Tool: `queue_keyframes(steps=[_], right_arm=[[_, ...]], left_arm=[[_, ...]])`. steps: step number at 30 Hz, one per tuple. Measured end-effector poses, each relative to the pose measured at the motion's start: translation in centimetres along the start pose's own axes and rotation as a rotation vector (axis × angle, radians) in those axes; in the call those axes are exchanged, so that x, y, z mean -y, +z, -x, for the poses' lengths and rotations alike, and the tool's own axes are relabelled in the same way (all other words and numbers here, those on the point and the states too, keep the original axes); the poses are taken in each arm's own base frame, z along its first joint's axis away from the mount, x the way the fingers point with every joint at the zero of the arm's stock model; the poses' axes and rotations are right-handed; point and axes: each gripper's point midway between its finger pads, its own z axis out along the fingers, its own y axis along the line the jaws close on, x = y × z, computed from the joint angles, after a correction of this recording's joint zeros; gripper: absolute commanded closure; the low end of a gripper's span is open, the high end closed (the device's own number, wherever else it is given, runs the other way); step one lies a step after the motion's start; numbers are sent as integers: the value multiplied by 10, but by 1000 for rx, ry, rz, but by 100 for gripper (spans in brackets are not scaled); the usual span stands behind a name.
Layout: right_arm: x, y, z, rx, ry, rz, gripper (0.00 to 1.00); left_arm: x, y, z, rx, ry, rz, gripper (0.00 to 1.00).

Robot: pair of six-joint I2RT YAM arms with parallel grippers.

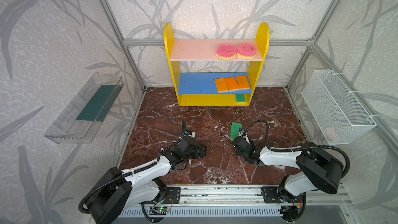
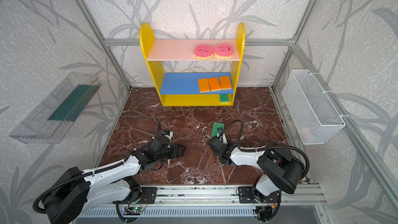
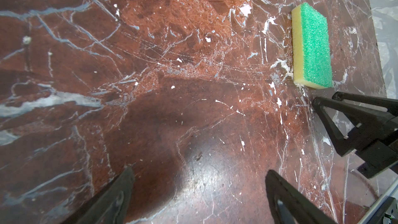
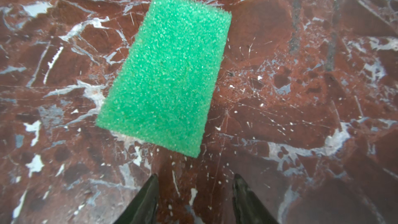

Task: Arrange cleaning sponges on a shelf
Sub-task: Rotate the cleaning sponge at the center of the table.

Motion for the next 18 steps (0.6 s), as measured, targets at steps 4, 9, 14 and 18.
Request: queue_keyframes(steps=[4, 9, 14, 18], right_arm=[[-4, -1, -2, -17, 0, 22, 12], [-13, -3, -1, -30, 41, 61, 9], [-31, -2, 9, -27, 89, 90, 7], [-41, 3, 11, -38, 125, 93, 6]], left_arm=[[-1, 1, -1, -5, 1, 5, 3], [-1, 1, -2, -7, 2, 6, 3], [-1, 1, -2, -7, 2, 6, 3], [0, 0, 0, 0, 2, 1, 3]])
